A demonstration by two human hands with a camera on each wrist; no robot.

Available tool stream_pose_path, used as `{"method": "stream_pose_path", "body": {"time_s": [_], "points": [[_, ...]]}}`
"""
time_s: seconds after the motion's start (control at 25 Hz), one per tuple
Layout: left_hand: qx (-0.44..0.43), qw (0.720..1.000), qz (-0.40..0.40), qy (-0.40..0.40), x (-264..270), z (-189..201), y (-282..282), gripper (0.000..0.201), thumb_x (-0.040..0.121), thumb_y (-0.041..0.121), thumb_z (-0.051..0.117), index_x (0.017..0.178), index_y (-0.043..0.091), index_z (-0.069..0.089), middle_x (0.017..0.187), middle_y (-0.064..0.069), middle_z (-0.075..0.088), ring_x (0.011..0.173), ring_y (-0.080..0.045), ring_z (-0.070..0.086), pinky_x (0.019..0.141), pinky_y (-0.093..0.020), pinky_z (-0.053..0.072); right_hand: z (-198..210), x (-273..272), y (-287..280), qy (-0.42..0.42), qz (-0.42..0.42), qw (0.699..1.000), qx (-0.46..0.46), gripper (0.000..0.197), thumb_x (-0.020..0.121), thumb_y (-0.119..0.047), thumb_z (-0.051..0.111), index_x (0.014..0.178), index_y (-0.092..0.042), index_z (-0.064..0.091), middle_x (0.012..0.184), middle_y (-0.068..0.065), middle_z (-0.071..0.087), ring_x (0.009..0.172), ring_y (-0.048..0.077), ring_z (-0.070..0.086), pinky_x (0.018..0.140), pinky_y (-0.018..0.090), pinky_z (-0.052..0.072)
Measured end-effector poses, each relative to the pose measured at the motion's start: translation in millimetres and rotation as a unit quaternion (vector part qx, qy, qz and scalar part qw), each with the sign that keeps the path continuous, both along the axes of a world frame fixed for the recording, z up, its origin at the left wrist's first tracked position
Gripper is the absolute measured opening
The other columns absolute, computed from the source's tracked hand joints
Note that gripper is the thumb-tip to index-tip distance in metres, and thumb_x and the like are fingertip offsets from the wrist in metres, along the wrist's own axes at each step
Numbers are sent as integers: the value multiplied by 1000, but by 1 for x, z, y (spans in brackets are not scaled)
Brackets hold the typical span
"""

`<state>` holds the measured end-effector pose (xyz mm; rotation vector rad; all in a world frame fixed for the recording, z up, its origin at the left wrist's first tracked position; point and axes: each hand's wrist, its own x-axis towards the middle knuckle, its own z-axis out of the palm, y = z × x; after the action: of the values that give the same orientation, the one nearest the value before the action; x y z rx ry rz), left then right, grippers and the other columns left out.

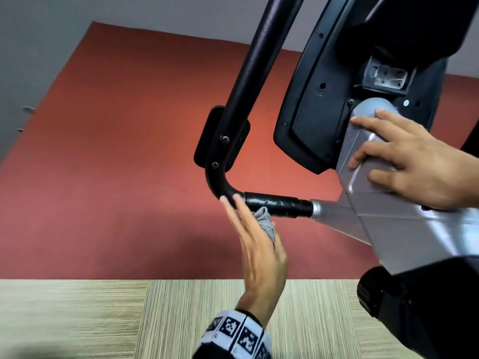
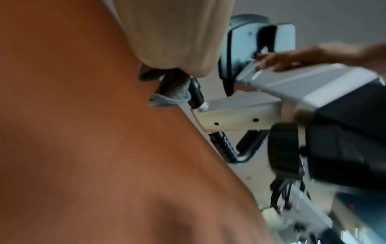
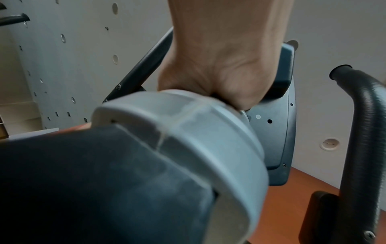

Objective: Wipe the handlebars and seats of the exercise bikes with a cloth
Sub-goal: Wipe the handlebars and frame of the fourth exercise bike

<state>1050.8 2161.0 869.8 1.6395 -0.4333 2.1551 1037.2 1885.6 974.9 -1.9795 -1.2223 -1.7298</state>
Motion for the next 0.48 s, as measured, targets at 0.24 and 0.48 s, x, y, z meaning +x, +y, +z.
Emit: {"method": "stream_pose_path", "body": {"time_s": [0.24,0.48], "points": [[165,899,398,75,-30,80,35,73,94,39,44,155,0,34,163,-17,32,156,-30,16,128,-45,12,-1,-3,0,17,-15,1000,-7,21,88,-37,56,105,-39,68,167,-12,19,157,13,-2,121,28,-2],[270,840,467,58,-20,82,37,61,101,36,30,149,1,42,155,-18,44,144,-33,39,122,-45,27,-3,-12,0,39,-23,999,-4,30,83,-43,47,105,-40,67,168,-12,18,156,12,-3,124,32,-1]]}}
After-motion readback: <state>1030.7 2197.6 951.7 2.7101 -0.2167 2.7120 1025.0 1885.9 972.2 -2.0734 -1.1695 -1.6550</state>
